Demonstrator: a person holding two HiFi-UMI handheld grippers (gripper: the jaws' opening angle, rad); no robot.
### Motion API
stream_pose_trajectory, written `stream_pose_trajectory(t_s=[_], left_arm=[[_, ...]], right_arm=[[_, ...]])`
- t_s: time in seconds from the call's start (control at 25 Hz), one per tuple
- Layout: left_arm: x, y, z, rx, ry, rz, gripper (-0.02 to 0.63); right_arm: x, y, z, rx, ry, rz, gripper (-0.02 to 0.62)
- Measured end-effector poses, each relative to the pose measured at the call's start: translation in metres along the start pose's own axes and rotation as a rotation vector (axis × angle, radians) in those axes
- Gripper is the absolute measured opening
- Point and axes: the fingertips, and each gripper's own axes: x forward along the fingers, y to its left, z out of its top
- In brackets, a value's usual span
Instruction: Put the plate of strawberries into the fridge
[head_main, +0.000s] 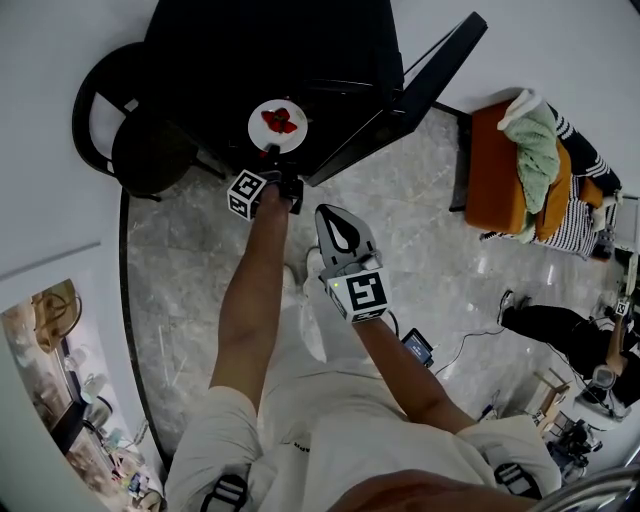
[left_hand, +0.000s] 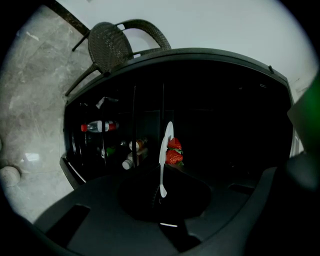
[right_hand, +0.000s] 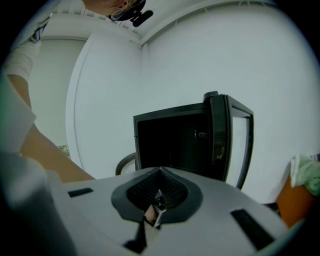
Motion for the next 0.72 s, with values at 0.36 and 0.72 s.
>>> stream_pose_trajectory(t_s=[0.36,0.72], left_arm=[[0.013,-0.005,-0.001,0.005,0.016,-0.028,0.014],[0.02,-0.003,0.002,-0.019,0.006,-0.051,0.015]], right_arm=[[0.001,0.002,-0.003,-0.004,0.006,0.006,0.012],[-0.001,0.005,-0.011,0.0,0.025,0.015,0.012]])
